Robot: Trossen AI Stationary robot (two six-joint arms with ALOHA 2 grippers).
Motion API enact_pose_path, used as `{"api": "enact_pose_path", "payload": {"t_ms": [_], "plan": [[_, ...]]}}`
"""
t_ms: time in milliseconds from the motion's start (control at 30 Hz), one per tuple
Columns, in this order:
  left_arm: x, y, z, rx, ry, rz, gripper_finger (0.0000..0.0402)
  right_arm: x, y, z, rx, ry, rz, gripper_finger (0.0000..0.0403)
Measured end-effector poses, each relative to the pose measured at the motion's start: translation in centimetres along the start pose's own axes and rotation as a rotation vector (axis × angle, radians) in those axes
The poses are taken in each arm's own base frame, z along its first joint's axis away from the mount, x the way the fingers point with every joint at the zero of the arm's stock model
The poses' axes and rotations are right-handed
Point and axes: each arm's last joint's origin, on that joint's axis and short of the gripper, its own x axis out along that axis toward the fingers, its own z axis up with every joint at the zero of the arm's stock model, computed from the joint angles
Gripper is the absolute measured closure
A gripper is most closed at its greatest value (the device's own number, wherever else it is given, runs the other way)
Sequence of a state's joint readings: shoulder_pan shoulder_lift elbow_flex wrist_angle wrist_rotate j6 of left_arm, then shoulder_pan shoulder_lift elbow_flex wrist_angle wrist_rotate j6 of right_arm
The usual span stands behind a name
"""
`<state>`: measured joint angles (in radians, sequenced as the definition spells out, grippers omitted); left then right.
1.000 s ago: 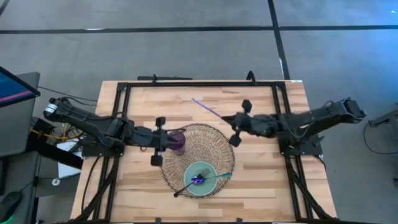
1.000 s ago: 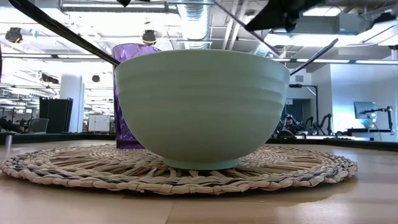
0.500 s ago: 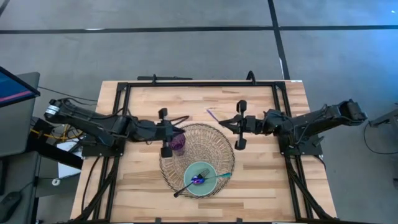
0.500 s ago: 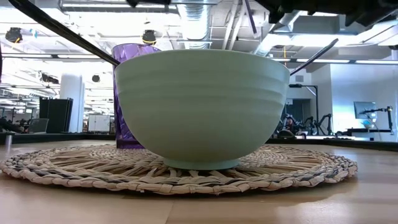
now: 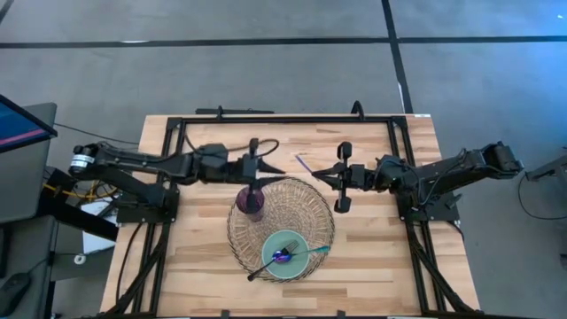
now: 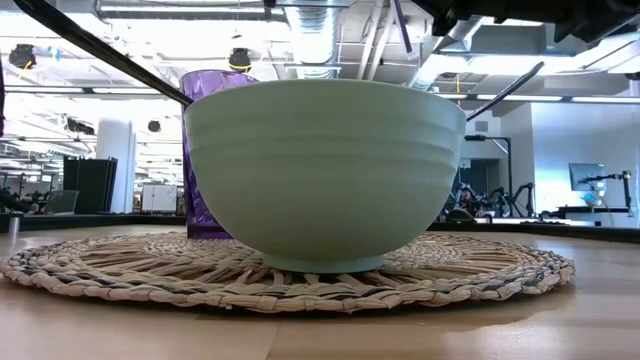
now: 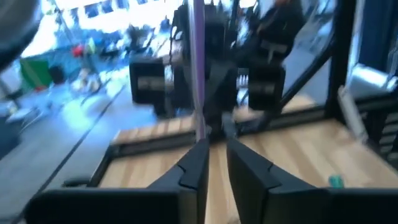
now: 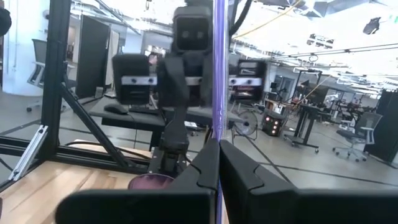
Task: Pick & Place Utensil
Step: Put the straw into the violet cup
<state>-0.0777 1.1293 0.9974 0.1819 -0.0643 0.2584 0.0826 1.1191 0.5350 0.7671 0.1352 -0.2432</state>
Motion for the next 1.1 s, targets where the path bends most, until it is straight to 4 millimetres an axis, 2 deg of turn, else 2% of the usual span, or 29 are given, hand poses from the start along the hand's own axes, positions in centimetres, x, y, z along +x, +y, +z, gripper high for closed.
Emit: {"api": "enact_pose_path", "payload": {"t_ms": [200,433,633,833,1100], "plan": [[1.7,1.4,-0.1,0.008,-0.158,-0.025,0.0323,0.0,-0.3,0.0,0.007,-0.003,-0.012,0.0403],[3.5,1.7,-1.0,0.019,-0.221,-0.031,0.0322,0.1,-1.3,-0.6,0.075,0.041,-0.048,0.0403],[3.6,1.8,-0.7,0.023,-0.28,-0.014,0.0323,0.1,-1.5,-1.0,0.076,0.073,-0.043,0.0403],[3.4,1.9,-0.4,0.021,-0.285,0.004,0.0325,0.1,-1.0,-0.9,0.078,0.045,0.099,0.0403],[3.3,1.9,-0.3,0.016,-0.29,-0.01,0.0325,0.1,-1.2,-1.6,0.156,0.119,0.096,0.0403]]}}
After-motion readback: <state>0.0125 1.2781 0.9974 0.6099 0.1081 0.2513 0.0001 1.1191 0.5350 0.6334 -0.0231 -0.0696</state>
